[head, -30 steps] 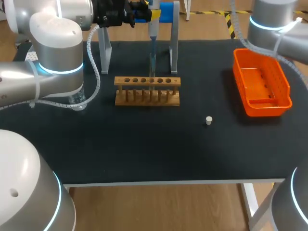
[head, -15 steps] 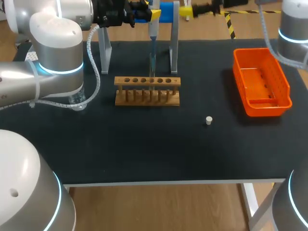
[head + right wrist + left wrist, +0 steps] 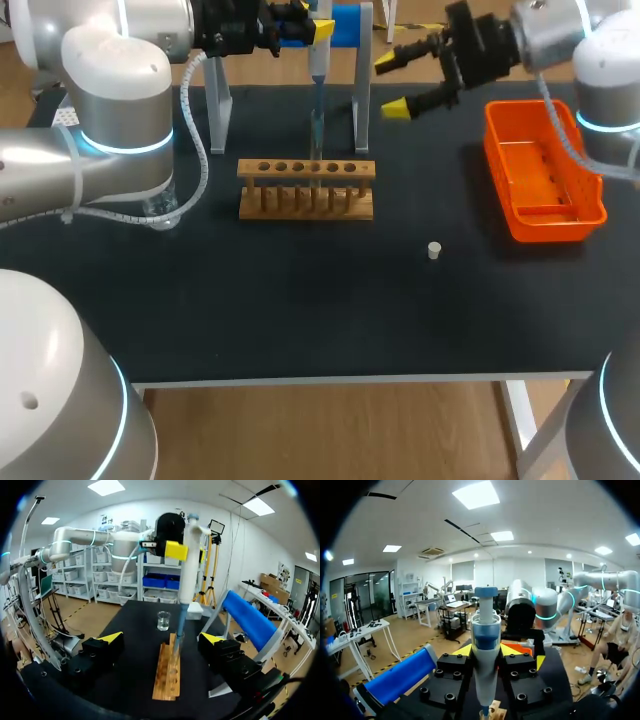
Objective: Invert the test tube, pick up the pipette, mount the tip to pipette, aspirate from beaker and dispense into the tube, eject the tip, return the pipette, and cap with the stopper.
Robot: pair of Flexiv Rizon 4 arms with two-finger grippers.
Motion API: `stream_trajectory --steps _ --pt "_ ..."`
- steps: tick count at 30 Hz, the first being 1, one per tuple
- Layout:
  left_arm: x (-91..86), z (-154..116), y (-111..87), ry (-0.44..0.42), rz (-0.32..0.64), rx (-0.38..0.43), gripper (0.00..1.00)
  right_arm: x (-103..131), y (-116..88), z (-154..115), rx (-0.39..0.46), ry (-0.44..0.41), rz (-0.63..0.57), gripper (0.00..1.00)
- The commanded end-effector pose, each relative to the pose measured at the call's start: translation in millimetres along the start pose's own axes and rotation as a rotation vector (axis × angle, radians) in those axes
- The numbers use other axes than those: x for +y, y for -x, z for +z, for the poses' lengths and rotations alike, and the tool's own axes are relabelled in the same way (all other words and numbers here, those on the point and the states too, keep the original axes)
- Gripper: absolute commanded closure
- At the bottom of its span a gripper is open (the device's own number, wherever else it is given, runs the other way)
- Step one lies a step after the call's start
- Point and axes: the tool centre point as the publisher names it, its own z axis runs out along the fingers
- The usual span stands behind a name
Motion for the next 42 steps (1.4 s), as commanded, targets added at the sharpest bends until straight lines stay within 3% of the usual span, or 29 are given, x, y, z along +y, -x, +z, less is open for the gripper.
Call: stream_trajectory --steps 1,9,17,31,42 --pt "-0.9 -0.2 0.4 0.003 -0.001 0.001 1.00 -28.4 12.9 22.0 0.011 0.016 -0.007 0.00" --pt "-0.9 -0.2 0.4 0.003 -0.001 0.001 1.00 -45.6 14.1 43.2 -0.016 0.048 -0.047 0.00" --pt "-0.9 -0.2 0.4 0.003 -0.001 0.001 1.00 -57.3 20.6 66.3 -0.014 0.048 -0.011 0.00" --pt "-0.9 -0.2 0.4 0.003 -0.001 0.001 1.00 -66.8 38.1 98.7 -0.026 -0.002 0.021 0.00" --pt "-0.9 -0.2 0.4 0.003 -0.001 0.001 1.00 -72.4 37.1 118.4 -0.068 -0.060 0.034 0.00"
